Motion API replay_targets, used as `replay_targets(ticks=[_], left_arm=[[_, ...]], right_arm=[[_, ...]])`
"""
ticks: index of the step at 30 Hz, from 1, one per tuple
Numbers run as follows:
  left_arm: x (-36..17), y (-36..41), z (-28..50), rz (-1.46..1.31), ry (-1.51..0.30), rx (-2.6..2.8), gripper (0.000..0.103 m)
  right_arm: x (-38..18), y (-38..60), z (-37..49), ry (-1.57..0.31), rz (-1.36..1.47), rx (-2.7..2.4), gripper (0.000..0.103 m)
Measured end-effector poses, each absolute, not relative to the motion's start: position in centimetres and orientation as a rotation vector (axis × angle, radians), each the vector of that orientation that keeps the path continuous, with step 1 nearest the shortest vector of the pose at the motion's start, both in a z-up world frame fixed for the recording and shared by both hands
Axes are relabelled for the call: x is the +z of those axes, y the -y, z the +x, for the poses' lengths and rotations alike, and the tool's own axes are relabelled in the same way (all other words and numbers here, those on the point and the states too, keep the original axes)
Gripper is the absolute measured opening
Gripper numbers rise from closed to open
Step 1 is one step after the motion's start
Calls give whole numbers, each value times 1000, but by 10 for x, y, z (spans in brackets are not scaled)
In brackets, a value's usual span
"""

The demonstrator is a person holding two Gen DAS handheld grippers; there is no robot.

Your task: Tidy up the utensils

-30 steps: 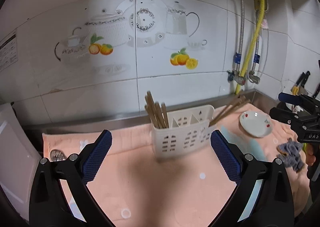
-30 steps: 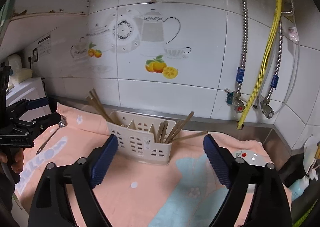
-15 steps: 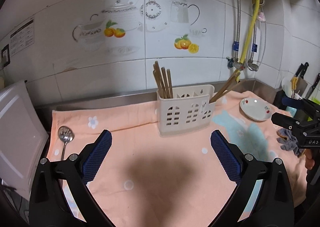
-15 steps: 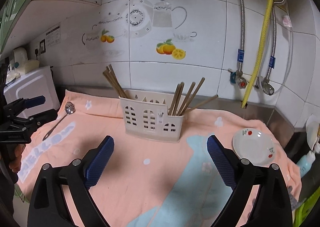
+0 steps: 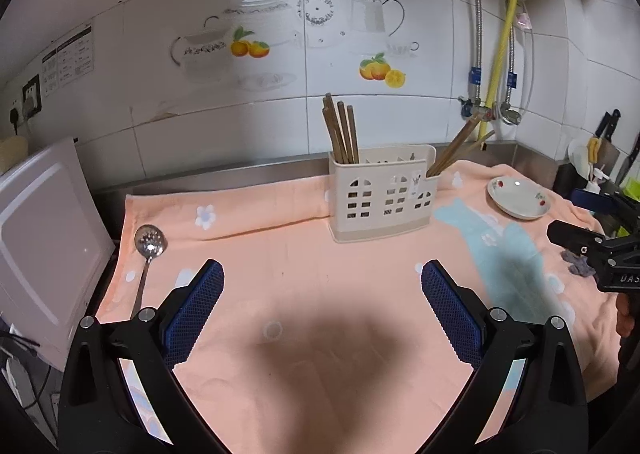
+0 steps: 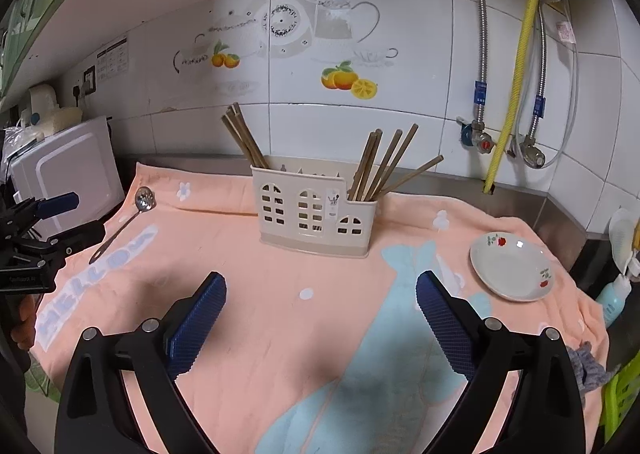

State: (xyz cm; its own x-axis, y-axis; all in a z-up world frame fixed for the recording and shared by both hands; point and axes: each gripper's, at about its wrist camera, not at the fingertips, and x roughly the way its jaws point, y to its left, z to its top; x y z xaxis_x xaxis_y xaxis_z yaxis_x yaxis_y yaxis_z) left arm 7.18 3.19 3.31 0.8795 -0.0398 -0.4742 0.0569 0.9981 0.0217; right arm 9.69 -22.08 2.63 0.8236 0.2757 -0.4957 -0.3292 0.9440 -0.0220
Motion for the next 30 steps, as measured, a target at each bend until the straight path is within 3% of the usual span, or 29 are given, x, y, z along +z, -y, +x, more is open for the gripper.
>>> replay_targets(ticks=[30], left_arm=[[4,-35,58,-19,-568,-73,98]], right_arm=[[10,216,82,-540,-98,332,93]])
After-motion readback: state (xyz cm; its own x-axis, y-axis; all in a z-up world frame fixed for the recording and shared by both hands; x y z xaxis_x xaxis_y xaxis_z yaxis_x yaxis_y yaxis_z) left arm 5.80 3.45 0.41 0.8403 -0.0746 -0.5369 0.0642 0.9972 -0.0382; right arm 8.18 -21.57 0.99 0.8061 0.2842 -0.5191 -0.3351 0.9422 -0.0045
